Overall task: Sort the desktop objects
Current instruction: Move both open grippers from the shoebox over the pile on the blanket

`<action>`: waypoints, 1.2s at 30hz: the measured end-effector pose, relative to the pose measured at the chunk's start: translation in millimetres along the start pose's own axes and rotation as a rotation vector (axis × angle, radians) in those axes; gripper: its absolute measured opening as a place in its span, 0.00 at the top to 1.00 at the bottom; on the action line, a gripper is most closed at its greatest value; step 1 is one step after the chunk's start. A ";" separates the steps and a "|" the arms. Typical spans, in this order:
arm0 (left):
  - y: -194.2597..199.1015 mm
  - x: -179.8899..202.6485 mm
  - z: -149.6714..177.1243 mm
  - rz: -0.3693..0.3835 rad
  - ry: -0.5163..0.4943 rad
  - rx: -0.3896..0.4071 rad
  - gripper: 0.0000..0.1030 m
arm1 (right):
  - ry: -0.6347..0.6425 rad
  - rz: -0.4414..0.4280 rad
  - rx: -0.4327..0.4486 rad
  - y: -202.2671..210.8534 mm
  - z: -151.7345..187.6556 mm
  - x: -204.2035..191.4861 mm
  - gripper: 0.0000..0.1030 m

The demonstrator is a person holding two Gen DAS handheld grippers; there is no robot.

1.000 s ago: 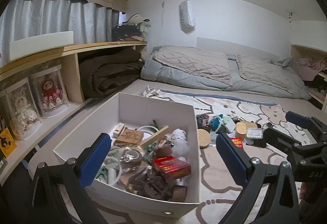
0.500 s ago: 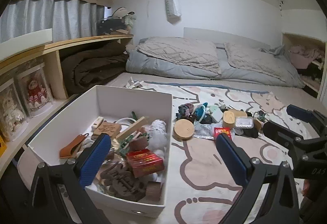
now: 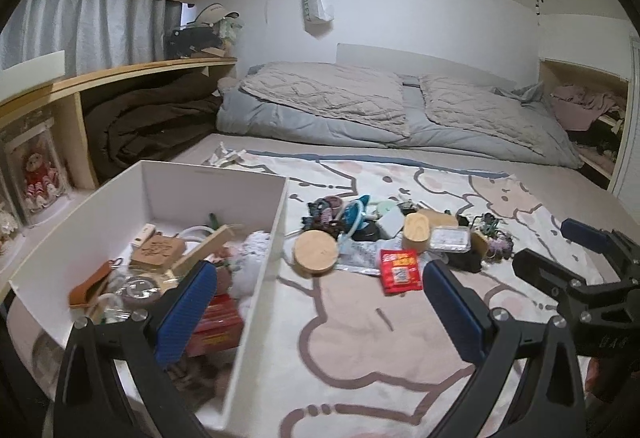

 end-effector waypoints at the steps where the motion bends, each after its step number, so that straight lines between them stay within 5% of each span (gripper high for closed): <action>1: -0.8 3.9 -2.3 0.008 0.006 -0.001 0.00 | 0.000 0.006 0.000 1.0 -0.6 3.5 0.00; 22: -24.4 94.9 -43.8 0.123 0.029 -0.039 0.00 | -0.062 0.115 -0.024 15.9 -4.7 86.7 0.00; 36: -108.7 121.5 -27.3 0.047 0.003 -0.132 0.00 | -0.151 0.166 -0.038 -17.9 6.7 148.3 0.00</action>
Point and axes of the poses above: each gripper's, at about its wrist camera, not at the fingertips, and y roughly against the way its jaws point, x to its right, z to its underside, the point moved 5 cm from there along -y, roughly the way its jaws point, and after that the axes turned 13 degrees about -z, right-handed, at the moved point
